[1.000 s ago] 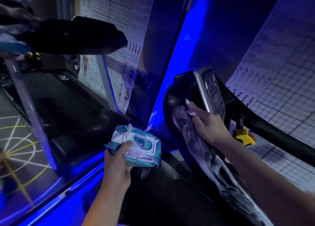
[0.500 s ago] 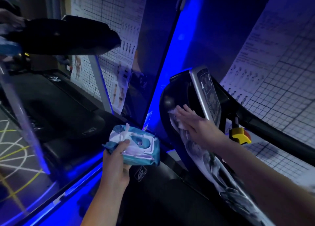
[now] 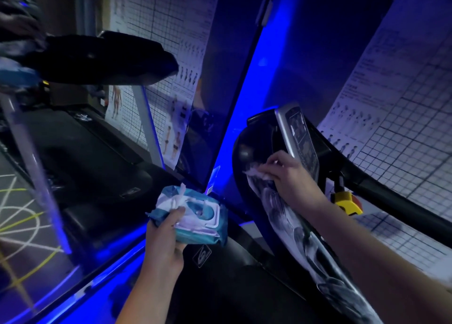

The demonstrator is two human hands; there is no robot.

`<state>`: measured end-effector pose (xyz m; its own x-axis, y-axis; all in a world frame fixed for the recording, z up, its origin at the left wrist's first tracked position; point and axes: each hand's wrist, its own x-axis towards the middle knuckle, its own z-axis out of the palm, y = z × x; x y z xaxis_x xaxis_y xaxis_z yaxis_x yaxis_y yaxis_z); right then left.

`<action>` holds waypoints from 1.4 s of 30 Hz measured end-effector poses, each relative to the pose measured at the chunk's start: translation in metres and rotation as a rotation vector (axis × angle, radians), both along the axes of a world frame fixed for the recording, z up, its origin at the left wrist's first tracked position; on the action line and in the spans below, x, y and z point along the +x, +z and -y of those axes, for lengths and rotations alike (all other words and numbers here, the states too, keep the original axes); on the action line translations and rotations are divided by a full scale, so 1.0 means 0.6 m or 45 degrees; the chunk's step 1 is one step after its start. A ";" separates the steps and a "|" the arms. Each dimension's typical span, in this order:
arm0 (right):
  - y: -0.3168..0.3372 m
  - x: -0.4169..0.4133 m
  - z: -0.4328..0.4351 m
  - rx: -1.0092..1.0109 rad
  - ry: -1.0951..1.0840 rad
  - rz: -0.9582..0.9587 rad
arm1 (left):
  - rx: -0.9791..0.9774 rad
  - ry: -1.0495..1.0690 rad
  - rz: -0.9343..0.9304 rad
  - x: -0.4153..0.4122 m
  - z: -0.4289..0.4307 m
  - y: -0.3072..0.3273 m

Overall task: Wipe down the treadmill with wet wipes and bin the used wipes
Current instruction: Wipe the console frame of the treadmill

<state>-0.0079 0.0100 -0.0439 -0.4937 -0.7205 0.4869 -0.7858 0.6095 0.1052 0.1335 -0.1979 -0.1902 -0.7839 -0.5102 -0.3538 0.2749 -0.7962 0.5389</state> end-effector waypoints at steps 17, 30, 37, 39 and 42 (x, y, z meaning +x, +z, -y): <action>-0.034 0.081 0.007 -0.194 -0.129 -0.041 | 0.032 -0.027 -0.006 -0.018 -0.006 -0.017; -0.052 0.070 0.027 -0.508 -0.346 0.070 | 0.033 -0.044 0.026 -0.034 -0.013 -0.014; -0.092 0.143 -0.040 -0.666 -0.440 0.072 | 0.026 -0.017 0.044 -0.033 -0.007 -0.019; -0.087 0.134 -0.039 -0.663 -0.466 0.067 | 0.029 -0.016 0.045 -0.033 -0.011 -0.016; -0.076 0.114 -0.014 -0.683 -0.464 0.053 | 0.044 -0.047 0.050 -0.033 -0.022 -0.012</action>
